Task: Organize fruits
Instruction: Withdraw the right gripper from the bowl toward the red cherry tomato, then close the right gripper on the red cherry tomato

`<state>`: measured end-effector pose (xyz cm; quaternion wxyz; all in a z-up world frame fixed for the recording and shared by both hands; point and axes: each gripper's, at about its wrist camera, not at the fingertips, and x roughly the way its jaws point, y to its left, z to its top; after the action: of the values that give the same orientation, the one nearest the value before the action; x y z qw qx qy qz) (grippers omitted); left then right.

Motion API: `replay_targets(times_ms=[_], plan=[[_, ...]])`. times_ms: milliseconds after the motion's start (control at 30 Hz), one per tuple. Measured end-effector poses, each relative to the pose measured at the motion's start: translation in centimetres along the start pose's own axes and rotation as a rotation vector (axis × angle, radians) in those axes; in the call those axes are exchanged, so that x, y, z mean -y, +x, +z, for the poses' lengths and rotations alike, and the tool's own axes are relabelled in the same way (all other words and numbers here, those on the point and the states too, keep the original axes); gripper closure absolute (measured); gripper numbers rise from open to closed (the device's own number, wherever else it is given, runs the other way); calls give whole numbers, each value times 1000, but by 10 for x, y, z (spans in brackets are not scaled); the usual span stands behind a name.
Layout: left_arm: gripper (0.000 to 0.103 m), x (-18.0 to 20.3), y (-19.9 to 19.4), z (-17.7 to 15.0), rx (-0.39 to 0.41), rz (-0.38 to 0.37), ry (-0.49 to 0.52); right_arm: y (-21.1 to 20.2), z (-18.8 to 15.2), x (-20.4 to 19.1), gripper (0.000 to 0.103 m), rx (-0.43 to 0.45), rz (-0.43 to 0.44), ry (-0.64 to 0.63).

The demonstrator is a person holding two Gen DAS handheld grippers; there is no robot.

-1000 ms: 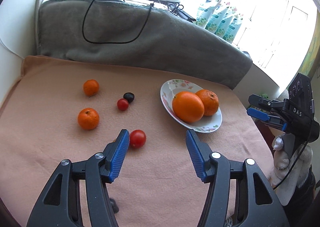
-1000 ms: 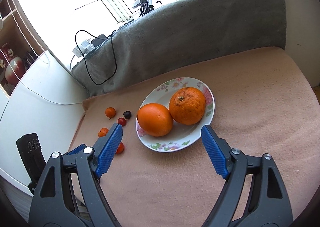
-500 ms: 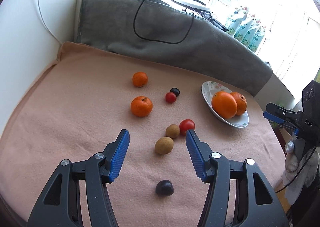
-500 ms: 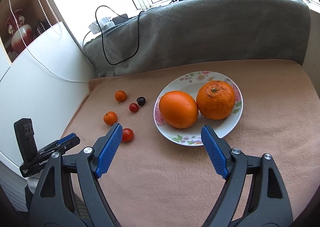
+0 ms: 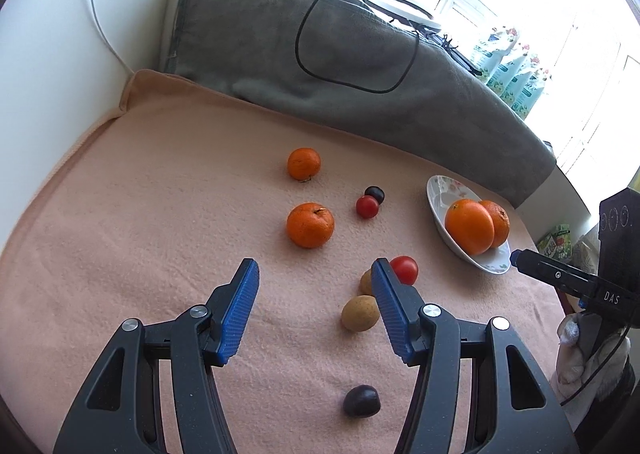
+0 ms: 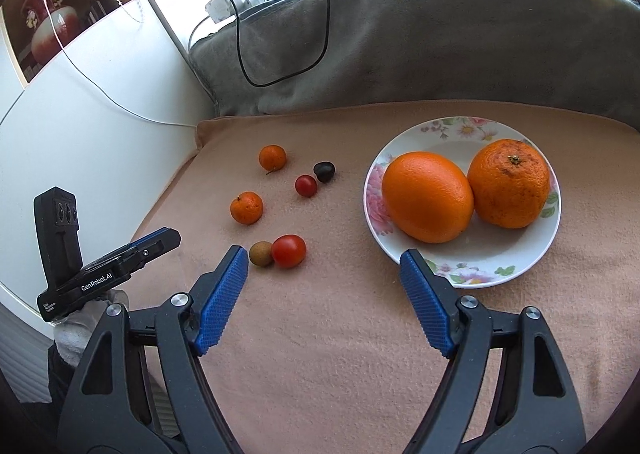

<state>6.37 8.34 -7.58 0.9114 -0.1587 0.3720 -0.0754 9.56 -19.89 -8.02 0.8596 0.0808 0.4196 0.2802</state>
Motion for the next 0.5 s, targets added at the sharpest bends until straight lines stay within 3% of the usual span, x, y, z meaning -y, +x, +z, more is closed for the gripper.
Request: replay_targets(times_ms=[500], plan=[[47,-13,22,15,-33,-25,-6,62,1,-14,43,-118,41,-2]])
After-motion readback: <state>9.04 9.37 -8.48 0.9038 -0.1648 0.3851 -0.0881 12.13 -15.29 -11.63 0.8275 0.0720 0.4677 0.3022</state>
